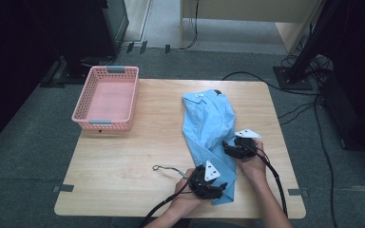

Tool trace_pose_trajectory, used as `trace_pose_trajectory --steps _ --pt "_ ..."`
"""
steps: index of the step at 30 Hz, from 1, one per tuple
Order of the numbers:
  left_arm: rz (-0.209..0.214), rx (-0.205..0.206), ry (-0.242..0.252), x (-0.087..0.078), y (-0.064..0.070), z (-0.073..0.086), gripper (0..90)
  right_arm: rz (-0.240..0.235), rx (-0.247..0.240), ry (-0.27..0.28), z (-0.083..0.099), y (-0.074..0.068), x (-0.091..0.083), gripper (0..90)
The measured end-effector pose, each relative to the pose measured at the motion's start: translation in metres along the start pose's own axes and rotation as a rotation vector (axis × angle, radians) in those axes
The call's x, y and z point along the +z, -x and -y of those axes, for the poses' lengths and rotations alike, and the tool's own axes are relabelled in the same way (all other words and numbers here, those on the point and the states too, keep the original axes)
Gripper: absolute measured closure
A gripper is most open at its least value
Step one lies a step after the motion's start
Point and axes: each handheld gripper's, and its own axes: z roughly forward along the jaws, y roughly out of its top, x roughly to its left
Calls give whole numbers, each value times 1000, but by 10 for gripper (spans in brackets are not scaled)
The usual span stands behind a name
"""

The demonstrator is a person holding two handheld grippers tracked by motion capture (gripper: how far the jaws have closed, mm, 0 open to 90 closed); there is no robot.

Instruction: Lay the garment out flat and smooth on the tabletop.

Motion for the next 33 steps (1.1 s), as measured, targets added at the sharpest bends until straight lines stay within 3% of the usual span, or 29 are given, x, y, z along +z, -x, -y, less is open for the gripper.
trace_pose_trajectory --steps 3,4,5,9,13,16,19,22,27,31,33 --pt "-29 21 -29 8 4 2 408 0 0 0 0 0 0 361" --pt "-51 50 -30 10 7 3 424 0 0 0 0 0 0 361" --pt "-70 67 -26 11 9 4 475 0 -1 0 0 0 0 361" --pt "-67 76 -14 11 10 5 729 0 -1 0 0 0 0 361" --pt "-60 84 -14 10 7 5 900 1 -1 0 0 0 0 361" --pt "-40 54 -7 8 2 7 900 3 0 1 0 0 0 361" --pt "7 -12 -5 2 -7 10 900 3 0 0 0 0 0 361" --pt "35 -28 11 -10 -15 17 900 2 1 0 0 0 0 361" --pt "-12 -43 21 -34 -31 30 900 2 2 0 0 0 0 361" --pt "-46 -28 1 -59 -45 41 900 2 4 0 0 0 0 361" --pt "-40 -54 -7 -74 -53 51 900 2 4 0 0 0 0 361"
